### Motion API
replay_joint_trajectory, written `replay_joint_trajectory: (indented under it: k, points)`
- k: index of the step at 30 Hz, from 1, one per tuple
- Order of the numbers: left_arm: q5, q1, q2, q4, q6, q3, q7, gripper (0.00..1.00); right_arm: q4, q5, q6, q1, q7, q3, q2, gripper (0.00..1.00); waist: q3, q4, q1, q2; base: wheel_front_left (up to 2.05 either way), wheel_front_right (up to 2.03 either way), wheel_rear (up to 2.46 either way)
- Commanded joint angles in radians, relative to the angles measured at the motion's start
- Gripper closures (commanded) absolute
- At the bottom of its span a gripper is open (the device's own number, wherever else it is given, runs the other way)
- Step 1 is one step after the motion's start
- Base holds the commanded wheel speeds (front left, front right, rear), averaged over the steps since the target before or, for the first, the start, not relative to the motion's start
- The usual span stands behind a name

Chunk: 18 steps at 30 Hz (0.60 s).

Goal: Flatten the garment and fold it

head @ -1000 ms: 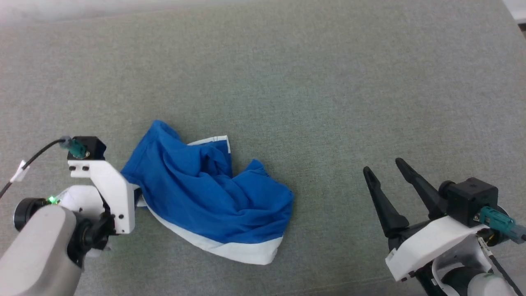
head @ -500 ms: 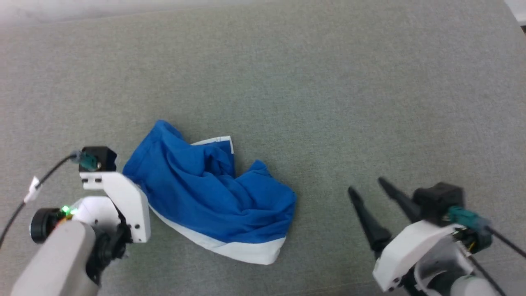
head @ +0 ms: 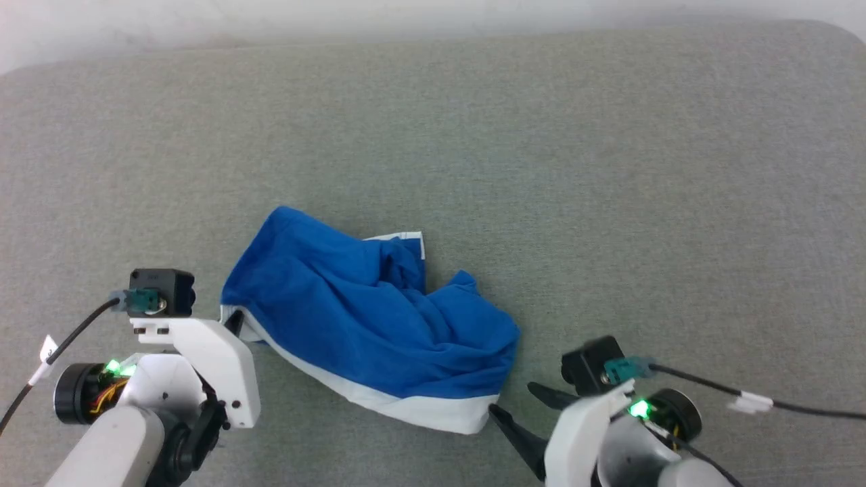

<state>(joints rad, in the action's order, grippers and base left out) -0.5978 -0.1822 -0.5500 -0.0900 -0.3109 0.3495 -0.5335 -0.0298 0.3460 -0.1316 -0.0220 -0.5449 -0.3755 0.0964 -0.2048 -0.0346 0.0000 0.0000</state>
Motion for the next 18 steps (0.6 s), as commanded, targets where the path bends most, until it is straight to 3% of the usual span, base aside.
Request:
replay_joint_trajectory:
  k: [1, 11, 16, 17, 18]
  points:
    - [0.009, 0.007, -0.005, -0.018, -0.009, -0.001, 0.004, 1.00, 0.039, 0.010, 0.001, -0.046, 0.011, -0.008, -0.010, 0.00, 0.000, 0.014, 0.0000, 0.0000, 0.00, 0.00, 0.00]
    - [0.012, 0.001, 0.000, -0.047, -0.014, 0.007, 0.009, 1.00, 0.297, -0.016, 0.001, -0.188, 0.005, -0.057, -0.038, 0.00, -0.021, 0.025, 0.0000, 0.0000, 0.00, 0.00, 0.00]
    - [0.013, 0.003, 0.004, -0.049, -0.016, 0.010, 0.018, 1.00, 0.399, -0.025, 0.001, -0.214, -0.080, -0.119, -0.043, 0.00, -0.025, 0.030, 0.0000, 0.0000, 0.00, 0.00, 0.00]
    - [0.013, 0.004, 0.003, -0.048, -0.016, 0.010, 0.019, 1.00, 0.412, -0.018, 0.001, -0.213, -0.100, -0.125, -0.044, 0.53, -0.024, 0.031, 0.0000, 0.0000, 0.00, 0.00, 0.00]
    - [0.013, 0.004, 0.003, -0.048, -0.016, 0.010, 0.019, 1.00, 0.412, -0.018, 0.001, -0.213, -0.100, -0.125, -0.044, 0.53, -0.024, 0.031, 0.0000, 0.0000, 0.00, 0.00, 0.00]
